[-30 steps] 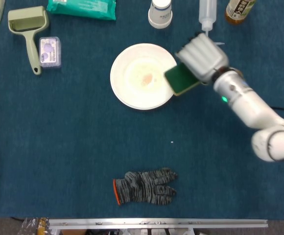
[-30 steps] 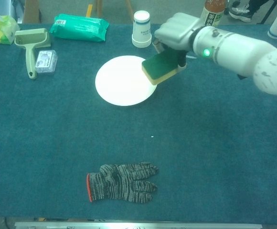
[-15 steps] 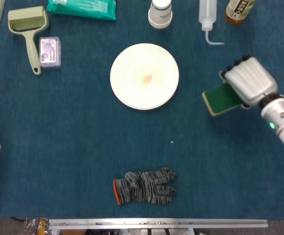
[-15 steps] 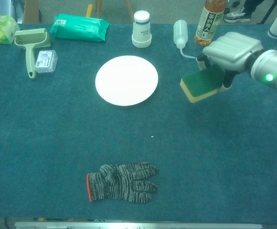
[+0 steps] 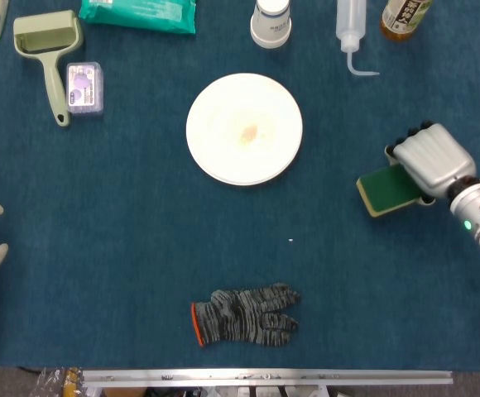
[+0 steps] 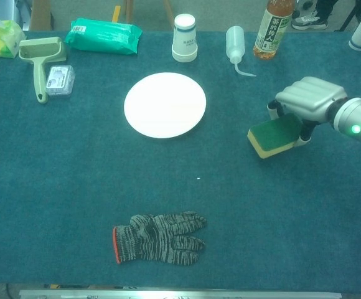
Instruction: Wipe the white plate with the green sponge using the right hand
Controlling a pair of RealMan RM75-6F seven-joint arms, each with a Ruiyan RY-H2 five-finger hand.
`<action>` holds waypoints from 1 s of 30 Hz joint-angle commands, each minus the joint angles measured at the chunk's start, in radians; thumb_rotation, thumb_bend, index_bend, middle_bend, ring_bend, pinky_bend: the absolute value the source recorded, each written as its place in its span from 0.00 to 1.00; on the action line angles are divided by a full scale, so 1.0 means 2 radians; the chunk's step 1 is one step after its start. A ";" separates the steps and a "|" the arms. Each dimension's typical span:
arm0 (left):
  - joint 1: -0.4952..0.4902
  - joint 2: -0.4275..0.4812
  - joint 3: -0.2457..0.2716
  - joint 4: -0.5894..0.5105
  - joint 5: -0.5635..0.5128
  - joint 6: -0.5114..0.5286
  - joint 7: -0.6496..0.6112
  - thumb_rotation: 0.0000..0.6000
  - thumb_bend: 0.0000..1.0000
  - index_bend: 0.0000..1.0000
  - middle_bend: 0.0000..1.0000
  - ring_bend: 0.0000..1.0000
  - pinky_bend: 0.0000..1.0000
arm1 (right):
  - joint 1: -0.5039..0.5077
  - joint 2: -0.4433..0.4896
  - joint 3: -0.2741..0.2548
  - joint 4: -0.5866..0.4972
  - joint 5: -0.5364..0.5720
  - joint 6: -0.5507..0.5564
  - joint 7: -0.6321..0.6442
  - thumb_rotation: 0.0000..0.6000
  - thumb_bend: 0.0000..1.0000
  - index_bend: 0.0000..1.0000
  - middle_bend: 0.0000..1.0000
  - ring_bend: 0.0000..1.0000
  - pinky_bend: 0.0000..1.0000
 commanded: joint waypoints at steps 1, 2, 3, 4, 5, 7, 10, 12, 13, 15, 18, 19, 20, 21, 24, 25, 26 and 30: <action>-0.001 0.000 -0.001 0.002 -0.001 -0.001 -0.001 1.00 0.19 0.39 0.34 0.31 0.42 | -0.009 -0.021 0.004 0.030 -0.010 -0.023 0.017 1.00 0.00 0.47 0.46 0.34 0.29; 0.001 0.000 0.001 0.002 -0.001 0.001 -0.002 1.00 0.19 0.39 0.34 0.31 0.42 | -0.011 -0.025 0.006 0.038 -0.015 -0.029 0.022 1.00 0.00 0.47 0.46 0.34 0.29; 0.001 0.000 0.001 0.002 -0.001 0.002 -0.003 1.00 0.19 0.39 0.34 0.31 0.42 | -0.012 -0.027 0.007 0.042 -0.019 -0.034 0.027 1.00 0.00 0.47 0.46 0.34 0.29; 0.002 0.000 0.001 0.003 -0.001 0.002 -0.004 1.00 0.19 0.39 0.34 0.31 0.42 | -0.013 -0.028 0.008 0.046 -0.023 -0.039 0.031 1.00 0.00 0.47 0.46 0.33 0.29; 0.002 0.000 0.002 0.004 -0.001 0.003 -0.005 1.00 0.19 0.39 0.34 0.31 0.42 | -0.014 -0.028 0.009 0.050 -0.030 -0.044 0.037 1.00 0.00 0.46 0.45 0.33 0.29; 0.002 0.000 0.002 0.005 -0.001 0.003 -0.006 1.00 0.19 0.39 0.34 0.31 0.42 | -0.015 -0.026 0.012 0.052 -0.040 -0.049 0.046 1.00 0.00 0.36 0.41 0.30 0.29; 0.002 0.000 0.002 0.005 -0.001 0.003 -0.006 1.00 0.19 0.39 0.34 0.31 0.42 | -0.016 -0.014 0.019 0.041 -0.053 -0.056 0.061 1.00 0.00 0.19 0.31 0.23 0.29; 0.001 0.000 0.002 0.006 -0.001 0.003 -0.007 1.00 0.19 0.39 0.34 0.31 0.42 | -0.015 0.000 0.024 0.025 -0.058 -0.060 0.068 1.00 0.00 0.08 0.21 0.20 0.29; 0.001 -0.001 0.002 0.005 -0.001 0.002 -0.006 1.00 0.19 0.39 0.34 0.31 0.42 | -0.015 0.007 0.026 0.016 -0.058 -0.061 0.068 1.00 0.00 0.04 0.15 0.18 0.29; 0.000 -0.001 0.001 0.004 -0.001 0.001 -0.005 1.00 0.19 0.39 0.34 0.31 0.42 | -0.013 0.023 0.029 -0.005 -0.056 -0.063 0.065 1.00 0.00 0.00 0.09 0.16 0.29; -0.001 0.000 0.002 0.001 0.001 0.002 -0.004 1.00 0.19 0.39 0.34 0.31 0.42 | -0.012 0.045 0.032 -0.036 -0.046 -0.059 0.054 1.00 0.00 0.00 0.03 0.14 0.29; -0.001 0.000 0.002 0.001 0.001 0.002 -0.004 1.00 0.19 0.39 0.34 0.31 0.42 | -0.012 0.054 0.033 -0.049 -0.042 -0.056 0.052 1.00 0.00 0.00 0.02 0.14 0.29; -0.002 0.000 0.003 0.000 0.002 0.002 -0.003 1.00 0.19 0.39 0.34 0.31 0.42 | -0.013 0.061 0.034 -0.059 -0.038 -0.055 0.050 1.00 0.00 0.00 0.01 0.13 0.29; -0.002 0.001 0.003 -0.001 0.003 0.002 -0.002 1.00 0.19 0.39 0.34 0.31 0.42 | -0.014 0.069 0.034 -0.070 -0.034 -0.052 0.049 1.00 0.00 0.00 0.01 0.13 0.29; -0.004 0.005 0.005 -0.007 0.004 -0.002 -0.006 1.00 0.19 0.39 0.34 0.31 0.42 | -0.018 0.096 0.035 -0.105 -0.021 -0.044 0.045 1.00 0.00 0.00 0.00 0.13 0.29; -0.004 0.006 0.005 -0.010 0.004 -0.003 -0.008 1.00 0.19 0.39 0.34 0.31 0.42 | -0.019 0.103 0.035 -0.115 -0.019 -0.040 0.045 1.00 0.00 0.00 0.00 0.13 0.29; -0.005 0.007 0.005 -0.011 0.004 -0.003 -0.010 1.00 0.19 0.39 0.34 0.31 0.42 | -0.022 0.113 0.035 -0.126 -0.017 -0.034 0.044 1.00 0.00 0.00 0.00 0.13 0.29; -0.005 0.006 -0.005 -0.018 0.004 0.012 -0.002 1.00 0.19 0.39 0.34 0.31 0.42 | -0.047 0.127 0.037 -0.146 -0.033 0.025 0.035 1.00 0.00 0.01 0.07 0.13 0.29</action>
